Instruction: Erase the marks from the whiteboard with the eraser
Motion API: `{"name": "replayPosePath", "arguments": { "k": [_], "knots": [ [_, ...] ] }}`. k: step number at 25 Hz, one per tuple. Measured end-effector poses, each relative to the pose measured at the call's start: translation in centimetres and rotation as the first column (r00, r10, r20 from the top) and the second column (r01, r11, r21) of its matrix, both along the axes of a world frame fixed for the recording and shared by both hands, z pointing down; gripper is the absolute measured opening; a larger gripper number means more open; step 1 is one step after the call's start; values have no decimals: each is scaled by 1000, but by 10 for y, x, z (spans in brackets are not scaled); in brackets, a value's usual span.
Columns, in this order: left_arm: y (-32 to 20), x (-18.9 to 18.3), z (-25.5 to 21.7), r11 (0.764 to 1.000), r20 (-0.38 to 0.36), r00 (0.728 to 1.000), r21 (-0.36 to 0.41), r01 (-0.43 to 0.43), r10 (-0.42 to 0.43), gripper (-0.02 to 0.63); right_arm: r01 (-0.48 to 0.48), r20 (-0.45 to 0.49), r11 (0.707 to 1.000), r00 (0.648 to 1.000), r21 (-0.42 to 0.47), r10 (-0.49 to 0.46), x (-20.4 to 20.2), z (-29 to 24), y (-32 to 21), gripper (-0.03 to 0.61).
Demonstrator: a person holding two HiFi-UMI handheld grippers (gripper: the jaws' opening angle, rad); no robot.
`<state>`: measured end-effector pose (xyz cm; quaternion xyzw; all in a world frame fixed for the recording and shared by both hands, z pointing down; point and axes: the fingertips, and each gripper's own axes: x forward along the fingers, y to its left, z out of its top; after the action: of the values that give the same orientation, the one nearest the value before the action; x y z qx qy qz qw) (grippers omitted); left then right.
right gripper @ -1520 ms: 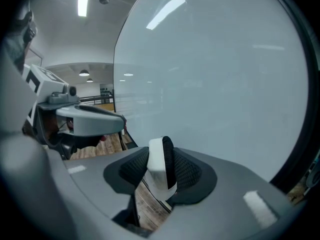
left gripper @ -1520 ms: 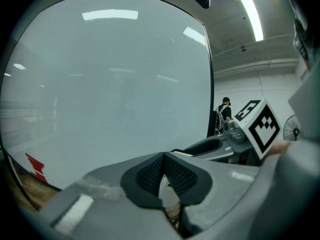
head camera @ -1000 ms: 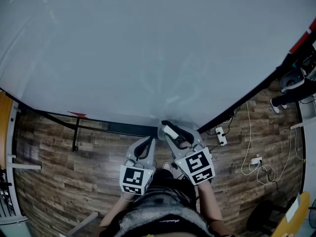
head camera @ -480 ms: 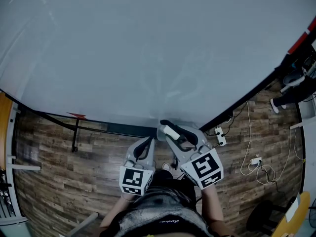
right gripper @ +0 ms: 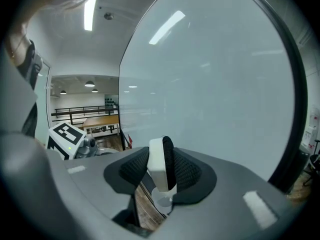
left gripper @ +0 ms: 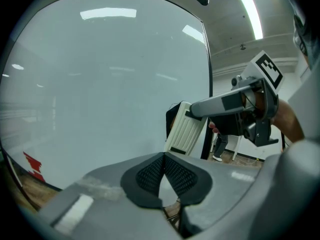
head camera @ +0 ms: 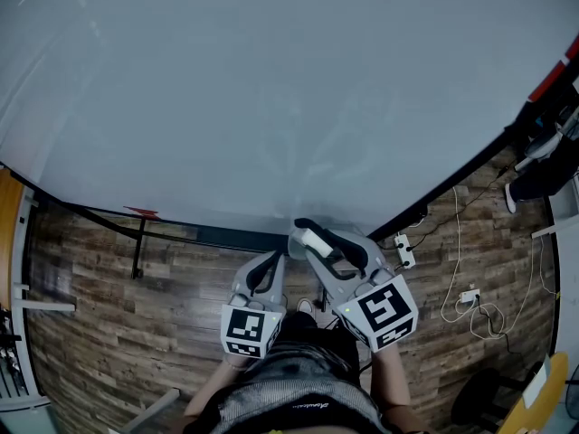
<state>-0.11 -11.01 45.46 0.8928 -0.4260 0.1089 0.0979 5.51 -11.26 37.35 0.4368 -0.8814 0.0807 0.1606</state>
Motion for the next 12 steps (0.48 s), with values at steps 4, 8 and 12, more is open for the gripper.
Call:
{"name": "replayPosePath", "arguments": {
  "k": [4,8,12],
  "knots": [
    [0,0,2,1000,9,1000,0,-5,5,0,-4,0,1000,1000,-4,4,2,0,-1,152],
    [0,-1,2,1000,23,1000,6,0,0,0,-6,4,1000,1000,-3,6,2,-1,-1,152],
    [-2,-1,1,1000,25,1000,7,3,-3,0,-3,4,1000,1000,-5,3,2,-1,-3,152]
  ]
}}
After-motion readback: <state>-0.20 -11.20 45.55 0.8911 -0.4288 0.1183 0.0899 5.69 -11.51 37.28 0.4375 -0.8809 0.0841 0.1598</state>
